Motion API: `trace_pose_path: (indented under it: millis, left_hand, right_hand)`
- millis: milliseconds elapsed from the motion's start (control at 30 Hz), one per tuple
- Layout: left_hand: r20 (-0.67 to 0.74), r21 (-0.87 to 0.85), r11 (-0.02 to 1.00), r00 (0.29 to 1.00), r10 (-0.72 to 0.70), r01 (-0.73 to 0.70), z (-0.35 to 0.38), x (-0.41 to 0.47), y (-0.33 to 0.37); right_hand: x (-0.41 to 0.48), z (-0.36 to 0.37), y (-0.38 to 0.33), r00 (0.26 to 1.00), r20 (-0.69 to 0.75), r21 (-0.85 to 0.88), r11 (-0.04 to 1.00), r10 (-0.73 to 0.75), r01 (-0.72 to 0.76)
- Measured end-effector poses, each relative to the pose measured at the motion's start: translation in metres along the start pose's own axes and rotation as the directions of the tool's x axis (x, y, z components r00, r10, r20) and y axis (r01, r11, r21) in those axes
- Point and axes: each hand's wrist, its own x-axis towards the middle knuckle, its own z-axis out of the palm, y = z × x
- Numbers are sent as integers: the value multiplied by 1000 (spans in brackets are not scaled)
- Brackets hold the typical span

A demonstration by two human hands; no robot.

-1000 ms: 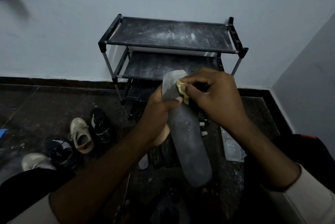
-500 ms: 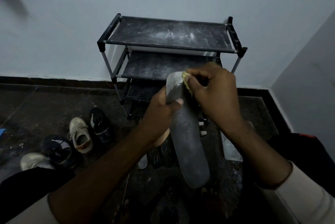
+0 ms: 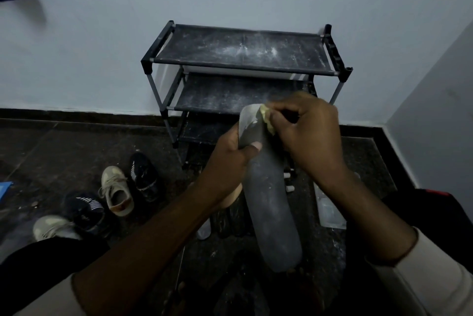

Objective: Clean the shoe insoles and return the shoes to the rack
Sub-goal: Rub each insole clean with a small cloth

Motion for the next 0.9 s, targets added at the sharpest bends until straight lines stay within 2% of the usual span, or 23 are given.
trace_pose_path:
  millis: [67, 167, 233, 367, 467, 533, 667, 833, 900]
  left_hand:
    - [8, 17, 1000, 1000, -7, 7, 0, 0, -1]
    - [0, 58, 998, 1000, 0, 0, -2, 2, -3]
    - [6, 74, 997, 1000, 2, -2, -3, 2, -3]
    - [21, 85, 996, 1000, -5, 3, -1, -1, -1]
    - [27, 131, 991, 999, 20, -24, -3, 2, -4]
    - [29, 149, 988, 999, 35, -39, -2, 2, -4]
    - [45, 142, 990, 999, 8, -15, 0, 1, -4]
    - [53, 187, 982, 998, 28, -37, 0, 3, -6]
    - [59, 195, 980, 998, 20, -31, 1, 2, -4]
  right_hand:
    - [6, 0, -1, 999, -35, 1, 1000, 1, -1]
    - [-2, 9, -8, 996, 70, -12, 998, -57, 58]
    - [-6, 6, -7, 994, 99, 9, 999, -41, 41]
    - [7, -2, -2, 999, -4, 30, 999, 40, -40]
    - [1, 8, -10, 991, 124, 38, 998, -51, 46]
    - [-3, 6, -9, 983, 178, 54, 998, -48, 39]
    - [10, -4, 0, 997, 67, 36, 998, 48, -51]
    - [2, 7, -8, 965, 252, 81, 995, -76, 57]
    - [7, 3, -3, 978, 206, 58, 998, -28, 16]
